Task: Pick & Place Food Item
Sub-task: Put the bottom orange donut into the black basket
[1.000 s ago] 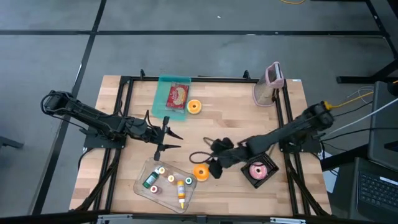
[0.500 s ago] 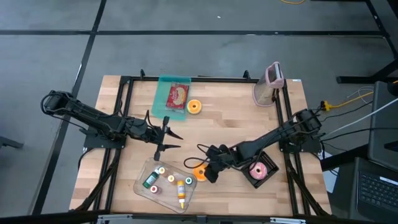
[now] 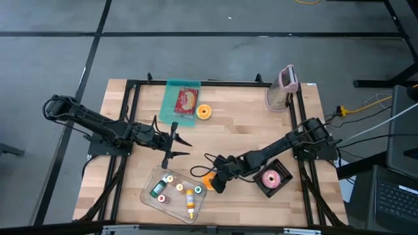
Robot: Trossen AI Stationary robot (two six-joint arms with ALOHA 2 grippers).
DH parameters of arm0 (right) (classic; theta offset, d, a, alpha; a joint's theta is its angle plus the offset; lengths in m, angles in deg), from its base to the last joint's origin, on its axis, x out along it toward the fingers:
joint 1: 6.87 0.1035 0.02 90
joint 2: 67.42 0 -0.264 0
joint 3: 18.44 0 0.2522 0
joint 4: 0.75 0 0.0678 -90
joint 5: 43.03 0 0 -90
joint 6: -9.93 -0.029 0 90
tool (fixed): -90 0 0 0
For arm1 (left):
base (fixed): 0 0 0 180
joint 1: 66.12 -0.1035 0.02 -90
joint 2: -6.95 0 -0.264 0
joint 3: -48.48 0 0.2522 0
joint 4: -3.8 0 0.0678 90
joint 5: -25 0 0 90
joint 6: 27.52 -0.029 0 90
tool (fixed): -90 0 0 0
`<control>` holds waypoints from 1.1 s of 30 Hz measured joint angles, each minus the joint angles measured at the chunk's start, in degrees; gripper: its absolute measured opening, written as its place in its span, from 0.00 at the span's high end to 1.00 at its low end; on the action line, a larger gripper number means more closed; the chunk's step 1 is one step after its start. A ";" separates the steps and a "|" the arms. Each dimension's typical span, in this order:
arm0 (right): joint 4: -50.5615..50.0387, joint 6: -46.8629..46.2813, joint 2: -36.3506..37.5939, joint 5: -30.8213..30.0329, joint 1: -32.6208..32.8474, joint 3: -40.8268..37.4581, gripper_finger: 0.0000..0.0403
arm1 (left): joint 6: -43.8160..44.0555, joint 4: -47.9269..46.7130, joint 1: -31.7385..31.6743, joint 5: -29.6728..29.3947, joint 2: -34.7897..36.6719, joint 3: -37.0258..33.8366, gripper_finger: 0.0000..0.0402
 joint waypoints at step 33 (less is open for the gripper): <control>-52.97 16.71 8.56 -19.68 -4.18 26.75 0.98 | 0.31 -0.61 0.01 1.64 0.00 0.00 0.64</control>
